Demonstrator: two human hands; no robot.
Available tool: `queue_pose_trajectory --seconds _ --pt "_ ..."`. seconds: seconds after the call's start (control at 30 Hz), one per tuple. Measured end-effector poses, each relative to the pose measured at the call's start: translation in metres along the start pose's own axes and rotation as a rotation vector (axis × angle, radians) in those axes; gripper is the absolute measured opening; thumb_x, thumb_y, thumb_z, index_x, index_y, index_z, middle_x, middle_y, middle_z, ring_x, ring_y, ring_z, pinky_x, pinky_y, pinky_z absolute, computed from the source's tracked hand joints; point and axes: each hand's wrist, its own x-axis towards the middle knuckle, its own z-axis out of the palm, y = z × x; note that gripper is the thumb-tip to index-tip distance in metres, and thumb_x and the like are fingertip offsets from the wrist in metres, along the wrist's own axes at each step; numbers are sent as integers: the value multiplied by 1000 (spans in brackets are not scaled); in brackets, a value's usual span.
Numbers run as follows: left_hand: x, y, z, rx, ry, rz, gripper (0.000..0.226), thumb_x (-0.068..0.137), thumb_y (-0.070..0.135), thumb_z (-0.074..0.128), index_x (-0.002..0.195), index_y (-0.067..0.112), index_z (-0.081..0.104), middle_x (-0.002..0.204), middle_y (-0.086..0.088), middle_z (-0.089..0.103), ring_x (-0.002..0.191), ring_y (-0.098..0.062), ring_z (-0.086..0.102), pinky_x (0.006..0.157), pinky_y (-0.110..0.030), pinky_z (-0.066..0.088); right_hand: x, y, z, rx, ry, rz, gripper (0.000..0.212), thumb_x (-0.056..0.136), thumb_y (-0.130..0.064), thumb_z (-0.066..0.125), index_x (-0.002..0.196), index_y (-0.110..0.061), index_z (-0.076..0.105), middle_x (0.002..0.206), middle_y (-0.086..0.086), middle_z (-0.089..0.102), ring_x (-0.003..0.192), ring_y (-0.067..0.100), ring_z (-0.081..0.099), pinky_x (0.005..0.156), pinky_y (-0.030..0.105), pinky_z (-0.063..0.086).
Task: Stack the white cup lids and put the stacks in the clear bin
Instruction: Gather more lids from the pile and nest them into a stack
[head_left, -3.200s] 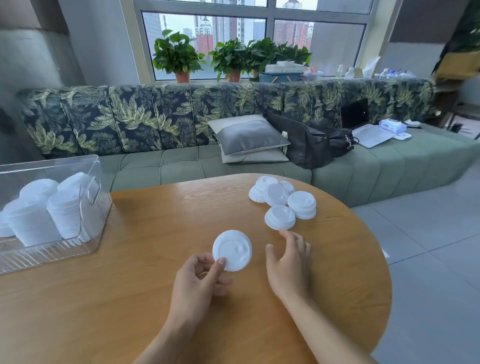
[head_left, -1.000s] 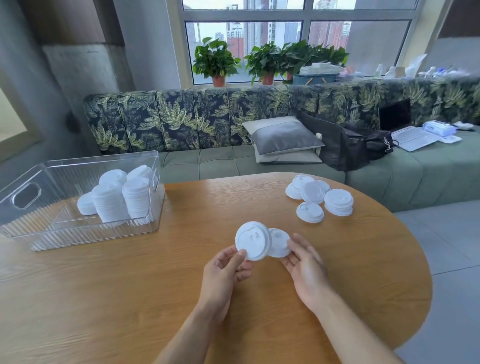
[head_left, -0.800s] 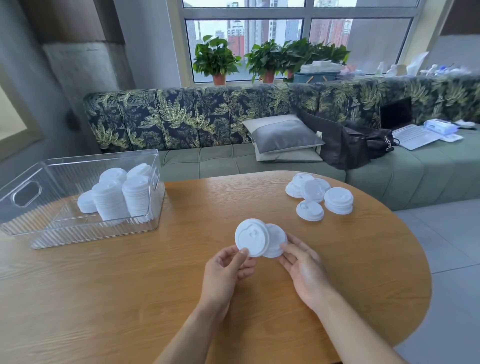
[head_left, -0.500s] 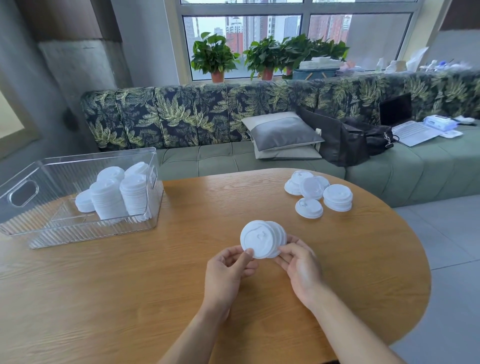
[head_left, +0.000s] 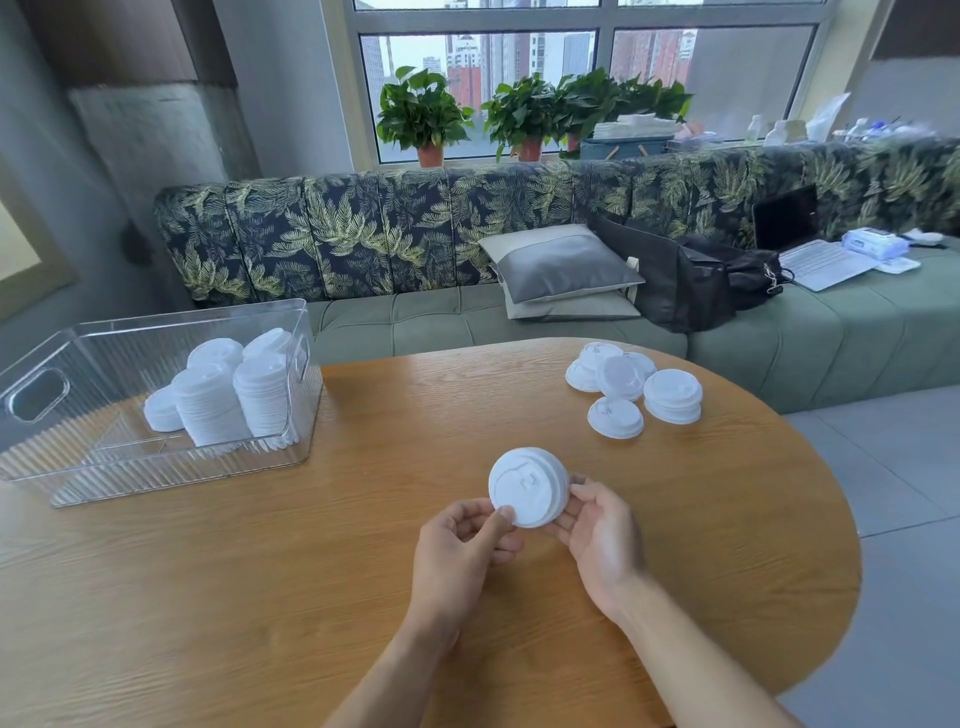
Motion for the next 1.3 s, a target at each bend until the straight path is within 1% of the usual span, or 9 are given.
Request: queue_pose_trajectory --seconds 0.13,0.23,0.3,0.6,0.77,0.93,1.1,1.2,1.3 --pt "0 -1 0 13 3 -2 30 91 28 81 110 7 71 91 -10 81 83 -27 79 70 -27 62 -1 -1 0 -50 -40 4 33 100 -26 54 113 0 70 112 18 77 102 27 73 90 38 55" --pt "1 -1 0 26 -14 -8 29 92 26 80 110 5 71 91 -11 81 84 -26 79 73 -29 63 -2 -1 1 -164 -52 -12 54 74 -35 83 112 -1 65 109 15 78 100 25 75 87 35 56" --pt "1 -1 0 37 -31 -13 30 92 27 79 111 5 71 91 -10 81 85 -26 79 75 -30 63 -2 1 2 -207 -41 -25 68 61 -34 90 116 -2 64 105 12 79 96 23 75 86 34 56" --pt "2 6 -2 -12 -72 -29 33 98 39 69 113 10 74 99 -11 80 89 -29 79 75 -33 63 -3 0 -3 -172 -76 -5 51 71 -27 84 115 -6 69 107 14 78 97 23 74 88 37 54" --pt "5 3 -6 -34 -63 -35 33 103 36 63 114 5 71 96 -14 80 92 -29 78 80 -36 63 -3 -1 0 -144 -77 -7 53 75 -28 89 119 -7 70 111 14 78 99 22 75 82 29 56" --pt "3 1 -6 -71 -59 -14 36 95 34 75 118 7 66 99 -13 80 97 -27 78 76 -27 61 -1 1 -2 -108 -67 -24 49 78 -30 83 121 -8 72 115 14 78 104 22 74 80 24 57" --pt "5 -1 -6 -62 -58 9 38 93 32 77 120 8 66 102 -11 80 98 -26 78 77 -29 62 -1 3 0 -94 -59 -44 49 79 -28 83 121 -7 71 114 15 78 105 24 75 78 23 58" --pt "5 -2 -6 -59 -48 9 35 93 32 77 118 9 68 100 -11 80 96 -26 78 76 -28 62 -4 2 2 -93 -39 -63 39 81 -27 81 114 -9 75 110 14 79 100 22 76 75 22 58" --pt "8 -2 -4 -63 -10 -7 27 96 29 75 114 10 69 92 -13 80 88 -25 79 73 -27 61 -4 3 4 -76 40 -104 24 95 -22 72 113 -6 72 108 13 79 102 24 76 81 28 59"
